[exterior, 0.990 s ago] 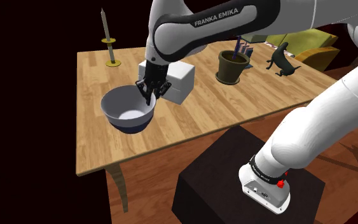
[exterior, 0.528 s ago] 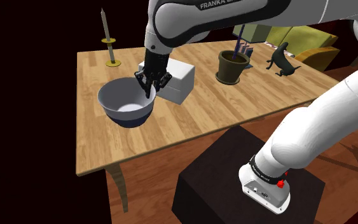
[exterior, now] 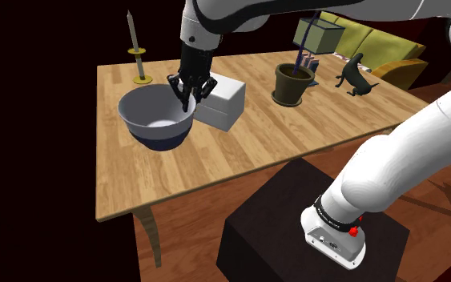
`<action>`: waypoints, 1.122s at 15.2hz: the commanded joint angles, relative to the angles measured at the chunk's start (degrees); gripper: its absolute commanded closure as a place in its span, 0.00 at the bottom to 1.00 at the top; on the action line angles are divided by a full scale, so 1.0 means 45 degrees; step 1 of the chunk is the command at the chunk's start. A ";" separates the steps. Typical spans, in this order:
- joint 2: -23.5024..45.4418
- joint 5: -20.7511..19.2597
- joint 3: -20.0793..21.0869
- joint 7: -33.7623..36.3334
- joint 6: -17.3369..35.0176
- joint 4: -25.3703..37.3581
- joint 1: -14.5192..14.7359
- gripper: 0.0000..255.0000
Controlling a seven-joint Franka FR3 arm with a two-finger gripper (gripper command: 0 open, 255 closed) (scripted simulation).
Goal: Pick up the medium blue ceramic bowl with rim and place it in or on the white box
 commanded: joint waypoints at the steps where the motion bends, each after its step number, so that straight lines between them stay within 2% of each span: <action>1: -0.0038 -0.0025 -0.0046 0.0025 -0.0348 0.0319 -0.0025 1.00; 17: 0.0174 -0.0279 -0.0371 0.0196 -0.2937 0.3085 -0.0235 1.00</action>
